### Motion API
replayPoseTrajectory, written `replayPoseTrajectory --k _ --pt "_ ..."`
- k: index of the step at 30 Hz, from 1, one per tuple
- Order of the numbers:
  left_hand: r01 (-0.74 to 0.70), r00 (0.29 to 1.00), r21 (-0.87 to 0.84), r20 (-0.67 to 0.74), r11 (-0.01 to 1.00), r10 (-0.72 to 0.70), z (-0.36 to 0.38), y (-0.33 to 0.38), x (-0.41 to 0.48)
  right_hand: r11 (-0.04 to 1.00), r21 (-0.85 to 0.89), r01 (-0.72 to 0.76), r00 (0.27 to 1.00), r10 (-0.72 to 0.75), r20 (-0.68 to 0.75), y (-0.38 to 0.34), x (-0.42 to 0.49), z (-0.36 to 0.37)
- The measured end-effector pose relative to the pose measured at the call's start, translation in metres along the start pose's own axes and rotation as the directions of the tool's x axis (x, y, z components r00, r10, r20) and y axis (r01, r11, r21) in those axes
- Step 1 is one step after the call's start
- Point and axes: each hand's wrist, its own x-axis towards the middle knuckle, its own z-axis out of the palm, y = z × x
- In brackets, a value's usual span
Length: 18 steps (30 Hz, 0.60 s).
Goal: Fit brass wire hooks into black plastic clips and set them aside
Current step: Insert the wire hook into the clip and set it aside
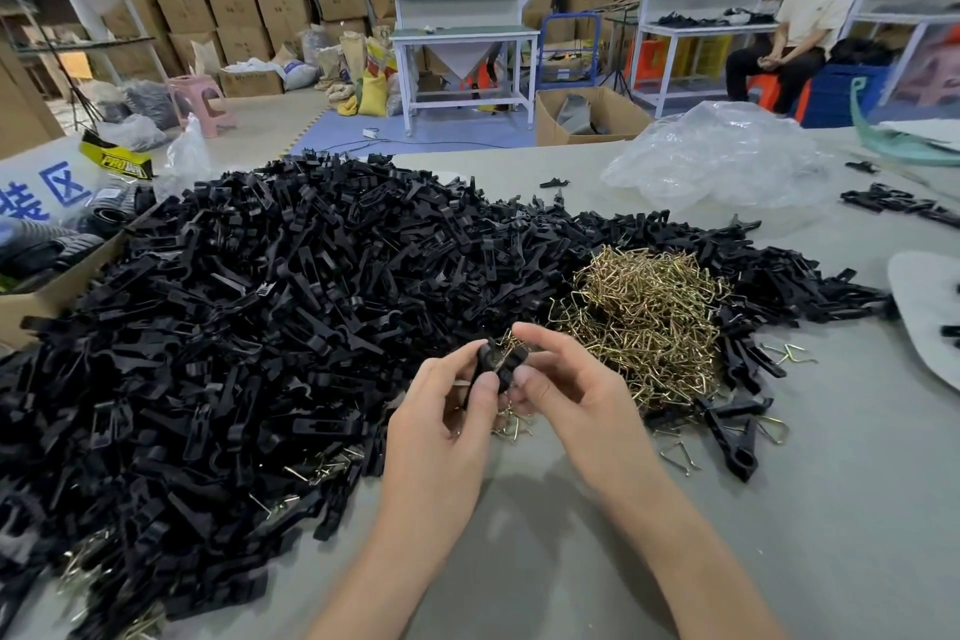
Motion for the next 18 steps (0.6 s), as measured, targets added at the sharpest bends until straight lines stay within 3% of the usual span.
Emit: replayPoseTrajectory --k 3,6,12,18 --pt "0.093 0.996 -0.168 0.019 0.981 -0.092 0.0008 0.0038 0.0003 0.982 0.155 -0.105 0.994 0.099 0.045 0.0000 0.0013 -0.0006" --pt "0.137 0.990 -0.221 0.063 0.966 -0.126 -0.0009 0.0073 0.0015 0.949 0.267 -0.167 0.984 0.143 0.108 0.0008 0.0022 -0.0016" --pt "0.141 0.987 -0.234 -0.040 0.962 -0.155 -0.0050 0.0056 0.0056 0.931 0.318 -0.181 0.983 0.171 0.060 0.0008 0.0037 -0.0016" --pt "0.177 0.984 -0.258 0.028 0.950 -0.176 -0.0056 0.0064 0.0044 0.912 0.355 -0.207 0.977 0.210 0.033 0.0003 0.0042 -0.0012"
